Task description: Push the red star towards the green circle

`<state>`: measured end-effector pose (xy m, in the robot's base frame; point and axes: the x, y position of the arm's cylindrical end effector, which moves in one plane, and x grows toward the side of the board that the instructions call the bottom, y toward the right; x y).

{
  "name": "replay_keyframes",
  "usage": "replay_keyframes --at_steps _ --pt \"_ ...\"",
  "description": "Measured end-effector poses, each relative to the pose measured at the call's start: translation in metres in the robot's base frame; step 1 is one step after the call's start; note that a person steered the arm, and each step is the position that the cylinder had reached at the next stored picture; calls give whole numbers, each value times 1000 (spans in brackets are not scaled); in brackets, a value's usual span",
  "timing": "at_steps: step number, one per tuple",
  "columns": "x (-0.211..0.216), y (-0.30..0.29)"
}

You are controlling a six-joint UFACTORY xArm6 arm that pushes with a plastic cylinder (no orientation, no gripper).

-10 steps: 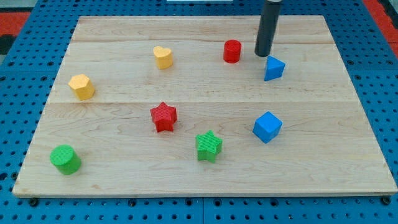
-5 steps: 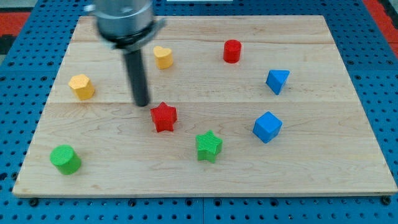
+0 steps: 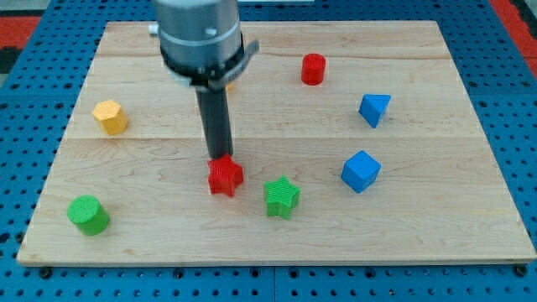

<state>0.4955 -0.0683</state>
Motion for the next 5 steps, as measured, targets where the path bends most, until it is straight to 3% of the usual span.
replay_keyframes --at_steps 1,2,3,4,5 --pt "7 -22" --pt "-36 2" --pt "-26 47" --pt "20 58" --pt "43 23"
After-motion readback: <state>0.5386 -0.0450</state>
